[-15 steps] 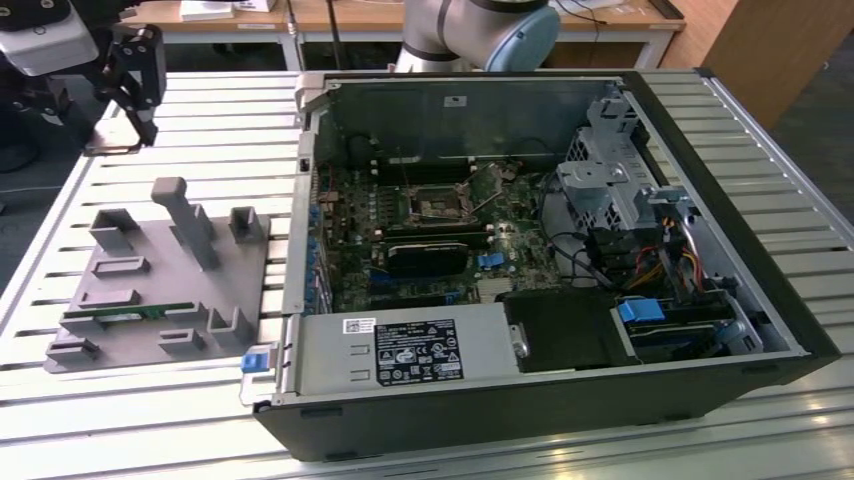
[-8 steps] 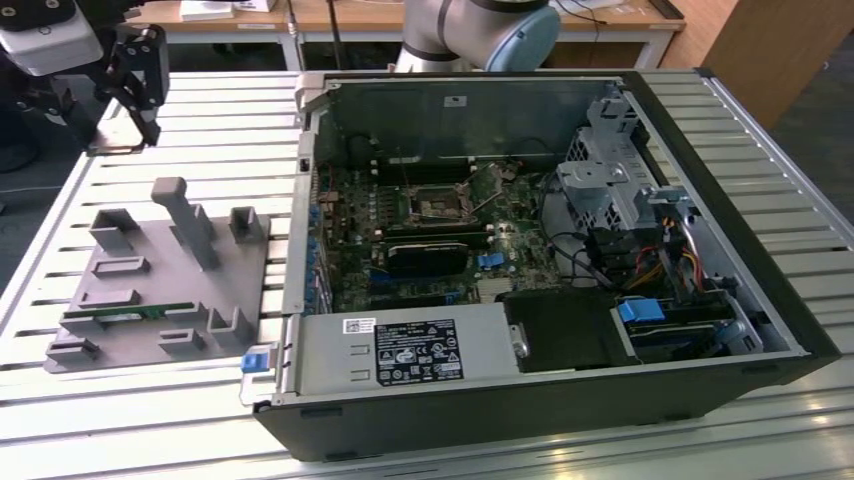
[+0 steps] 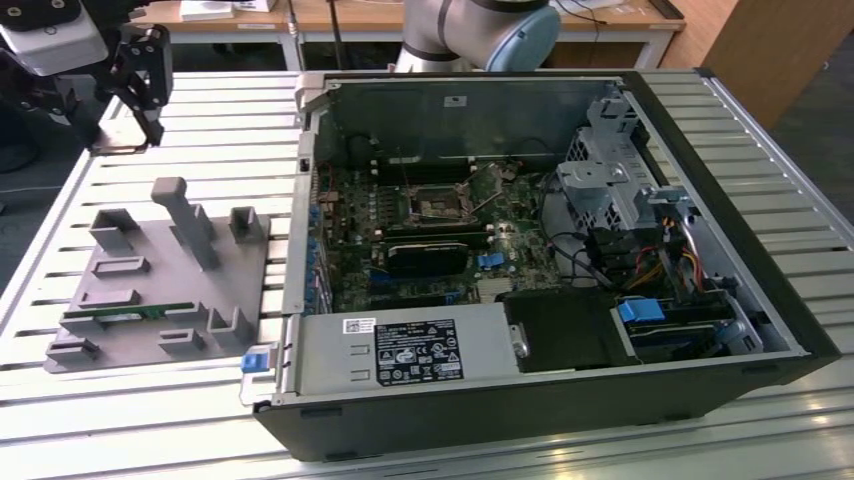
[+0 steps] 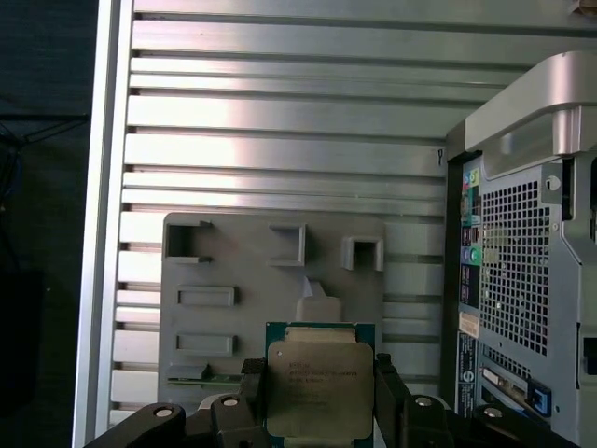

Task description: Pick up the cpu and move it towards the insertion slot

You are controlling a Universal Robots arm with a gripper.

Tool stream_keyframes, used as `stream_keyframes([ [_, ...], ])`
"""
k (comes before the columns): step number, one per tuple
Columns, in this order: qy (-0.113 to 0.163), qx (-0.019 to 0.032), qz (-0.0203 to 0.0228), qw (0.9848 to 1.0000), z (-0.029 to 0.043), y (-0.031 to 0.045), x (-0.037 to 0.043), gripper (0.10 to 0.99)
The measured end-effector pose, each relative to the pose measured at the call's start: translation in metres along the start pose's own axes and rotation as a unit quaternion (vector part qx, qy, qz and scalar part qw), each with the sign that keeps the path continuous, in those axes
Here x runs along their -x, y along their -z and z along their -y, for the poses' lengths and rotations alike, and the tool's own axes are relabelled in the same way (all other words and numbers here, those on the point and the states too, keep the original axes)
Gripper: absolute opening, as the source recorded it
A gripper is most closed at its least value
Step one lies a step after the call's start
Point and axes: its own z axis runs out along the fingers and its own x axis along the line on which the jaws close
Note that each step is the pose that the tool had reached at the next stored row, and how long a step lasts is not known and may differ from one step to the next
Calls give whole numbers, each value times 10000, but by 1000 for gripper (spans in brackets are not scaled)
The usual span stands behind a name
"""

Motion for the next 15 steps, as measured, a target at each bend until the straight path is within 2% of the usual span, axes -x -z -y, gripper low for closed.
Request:
stream_keyframes([
  [15,0,0,0,10000,1,0,55,545],
])
